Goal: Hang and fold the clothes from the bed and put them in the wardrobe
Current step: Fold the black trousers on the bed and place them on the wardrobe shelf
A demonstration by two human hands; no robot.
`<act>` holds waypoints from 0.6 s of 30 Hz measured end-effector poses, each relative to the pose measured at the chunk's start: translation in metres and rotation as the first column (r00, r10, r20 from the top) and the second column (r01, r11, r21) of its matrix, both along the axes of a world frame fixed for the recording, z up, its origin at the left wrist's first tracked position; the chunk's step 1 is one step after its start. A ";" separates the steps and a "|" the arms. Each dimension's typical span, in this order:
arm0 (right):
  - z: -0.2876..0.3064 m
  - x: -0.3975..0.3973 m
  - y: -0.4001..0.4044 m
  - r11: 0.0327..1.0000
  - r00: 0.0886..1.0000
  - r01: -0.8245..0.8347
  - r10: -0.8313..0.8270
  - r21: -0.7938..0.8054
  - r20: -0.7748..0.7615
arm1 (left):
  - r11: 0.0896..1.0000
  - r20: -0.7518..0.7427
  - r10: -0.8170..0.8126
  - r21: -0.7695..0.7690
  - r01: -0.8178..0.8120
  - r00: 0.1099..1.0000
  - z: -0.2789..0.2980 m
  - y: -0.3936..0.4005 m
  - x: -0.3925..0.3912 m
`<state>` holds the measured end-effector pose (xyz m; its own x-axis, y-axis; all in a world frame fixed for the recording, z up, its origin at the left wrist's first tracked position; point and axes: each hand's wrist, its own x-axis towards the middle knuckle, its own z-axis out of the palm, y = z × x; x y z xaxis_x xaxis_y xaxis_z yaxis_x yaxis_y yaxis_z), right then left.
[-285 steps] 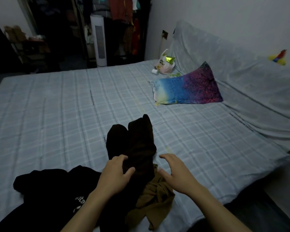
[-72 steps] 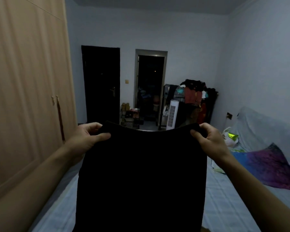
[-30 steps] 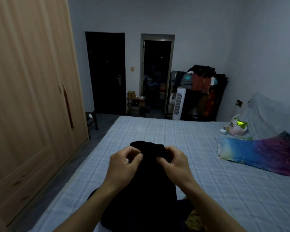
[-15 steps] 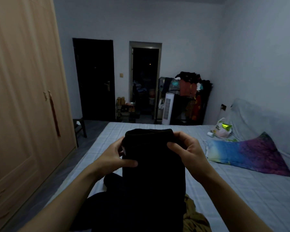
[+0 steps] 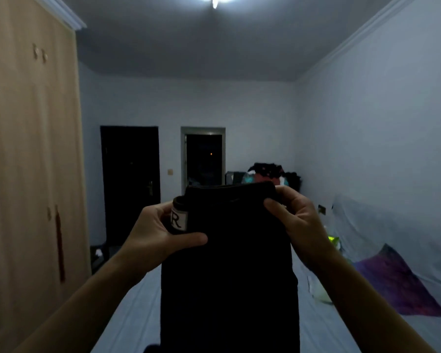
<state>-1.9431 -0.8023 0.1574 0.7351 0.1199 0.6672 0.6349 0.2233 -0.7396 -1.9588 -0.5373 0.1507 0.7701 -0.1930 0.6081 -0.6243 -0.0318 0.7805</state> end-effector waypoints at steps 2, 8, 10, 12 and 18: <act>0.010 -0.004 0.003 1.000 1.000 0.020 -0.020 0.009 0.021 | 1.000 0.007 -0.030 0.005 0.030 1.000 0.015 0.006 -0.003; 0.013 -0.021 0.010 0.999 0.997 -0.025 0.023 0.022 0.070 | 0.999 0.083 0.004 0.034 -0.007 0.997 0.022 0.018 -0.024; 0.010 -0.028 0.012 0.997 0.994 -0.066 0.063 0.032 0.085 | 1.000 0.075 -0.012 -0.008 0.013 0.997 0.018 0.022 -0.033; 0.008 -0.031 0.015 0.994 0.992 -0.097 0.092 0.049 0.086 | 0.996 0.040 -0.067 -0.052 0.069 0.997 0.015 0.026 -0.041; 0.009 -0.032 0.033 0.991 0.990 -0.119 0.113 0.067 0.083 | 0.976 0.014 -0.117 -0.183 0.118 0.993 0.011 0.037 -0.044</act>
